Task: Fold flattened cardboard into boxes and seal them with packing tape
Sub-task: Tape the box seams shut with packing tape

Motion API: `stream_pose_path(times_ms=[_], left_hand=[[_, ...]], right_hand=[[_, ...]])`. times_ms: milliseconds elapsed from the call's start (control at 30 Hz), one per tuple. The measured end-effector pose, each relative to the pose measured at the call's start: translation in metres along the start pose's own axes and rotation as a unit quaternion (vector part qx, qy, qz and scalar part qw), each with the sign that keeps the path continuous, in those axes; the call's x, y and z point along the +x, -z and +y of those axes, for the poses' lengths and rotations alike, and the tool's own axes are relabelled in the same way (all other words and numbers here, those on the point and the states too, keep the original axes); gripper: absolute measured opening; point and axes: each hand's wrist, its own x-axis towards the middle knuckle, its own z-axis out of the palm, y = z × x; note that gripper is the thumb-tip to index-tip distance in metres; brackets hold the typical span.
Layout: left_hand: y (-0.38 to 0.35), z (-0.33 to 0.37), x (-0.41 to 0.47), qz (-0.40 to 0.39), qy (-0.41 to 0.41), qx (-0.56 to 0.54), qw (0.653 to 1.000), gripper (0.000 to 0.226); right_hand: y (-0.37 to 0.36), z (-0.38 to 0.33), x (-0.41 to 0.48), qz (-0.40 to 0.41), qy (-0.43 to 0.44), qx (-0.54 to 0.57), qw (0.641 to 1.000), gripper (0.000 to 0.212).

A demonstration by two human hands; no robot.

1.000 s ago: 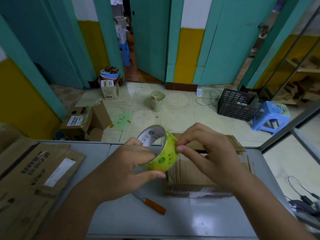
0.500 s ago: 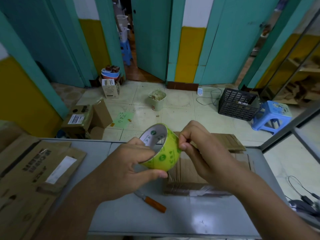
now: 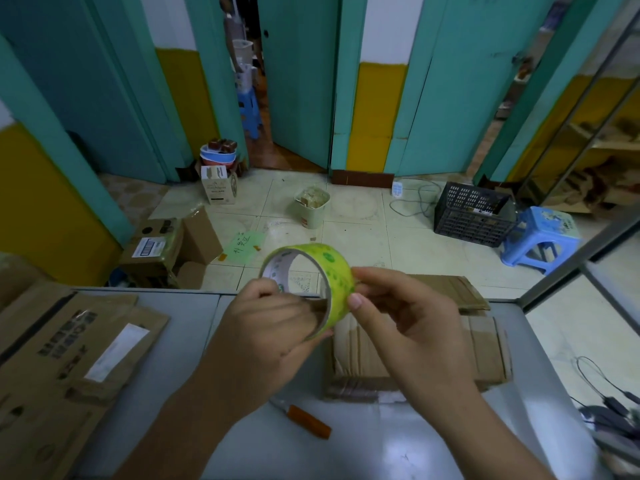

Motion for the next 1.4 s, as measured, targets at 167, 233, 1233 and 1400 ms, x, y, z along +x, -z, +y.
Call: stream_pose_path(times_ms=[167, 233, 1233, 1400], left_hand=[[-0.004, 0.006, 0.004, -0.094, 0.048, 0.004, 0.994, 0.005], [-0.003, 0.009, 0.007, -0.139, 0.062, 0.008, 0.988, 0.009], [0.008, 0.010, 0.002, -0.119, 0.250, -0.228, 0.934, 0.041], [-0.001, 0.018, 0.001, -0.047, 0.224, -0.230, 0.946, 0.027]], right_hand=[[0.001, 0.002, -0.002, -0.033, 0.085, -0.097, 0.991, 0.038], [0.004, 0.003, -0.002, -0.041, 0.125, -0.139, 0.982, 0.040], [-0.002, 0.004, 0.002, 0.051, 0.171, -0.067, 0.982, 0.021], [-0.006, -0.011, 0.005, 0.004, 0.165, -0.116, 0.979, 0.024]])
